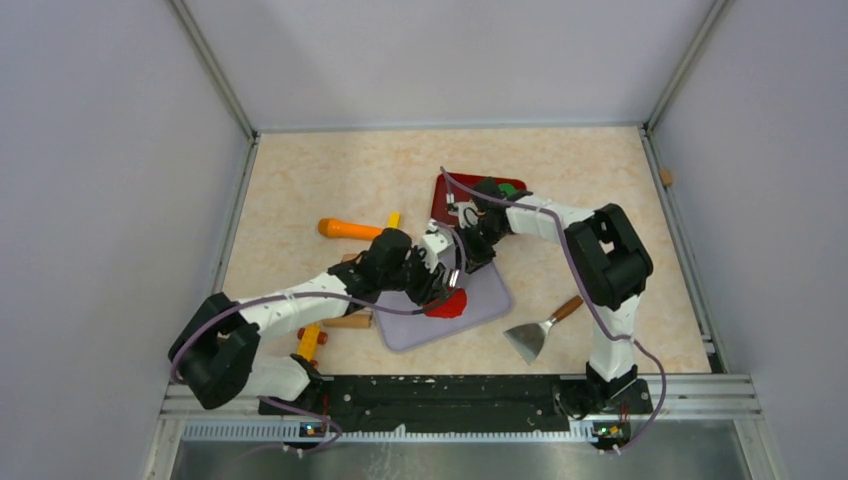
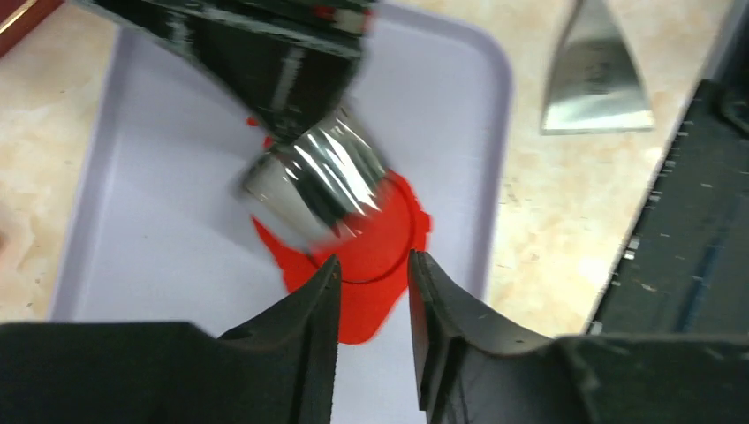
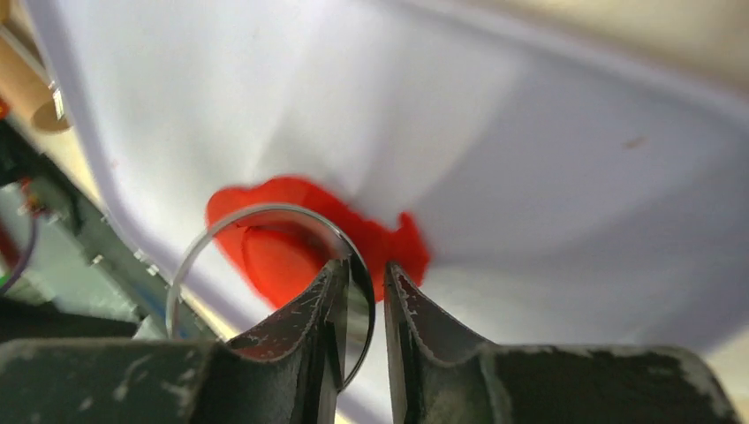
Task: Roll out the dumpling wrappers from the dough
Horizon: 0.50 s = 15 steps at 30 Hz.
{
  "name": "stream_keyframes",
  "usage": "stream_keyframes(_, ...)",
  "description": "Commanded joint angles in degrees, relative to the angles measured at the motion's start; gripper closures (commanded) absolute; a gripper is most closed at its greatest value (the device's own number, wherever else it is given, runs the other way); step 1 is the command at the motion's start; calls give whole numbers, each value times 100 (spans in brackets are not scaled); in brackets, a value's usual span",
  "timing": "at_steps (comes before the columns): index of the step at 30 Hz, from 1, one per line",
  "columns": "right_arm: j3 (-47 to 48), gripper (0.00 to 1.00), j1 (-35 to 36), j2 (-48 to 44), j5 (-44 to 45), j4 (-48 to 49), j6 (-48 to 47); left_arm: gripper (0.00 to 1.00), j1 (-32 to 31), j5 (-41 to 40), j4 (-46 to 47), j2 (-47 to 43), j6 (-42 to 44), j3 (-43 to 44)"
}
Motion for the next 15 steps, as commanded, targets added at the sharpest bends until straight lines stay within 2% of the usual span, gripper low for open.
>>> stream_keyframes(1,50,75,-57,-135,955,930,-357,60,47,458,-1010,-543,18,321)
stream_keyframes(7,136,71,32,-377,976,630,-611,57,288,217,-1460,-911,18,482)
stream_keyframes(10,129,86,36,-461,916,592,-677,55,499,-49,-1632,-1120,190,509)
stream_keyframes(15,124,100,35,-719,778,520,-809,54,1204,-255,-1749,-1280,172,626)
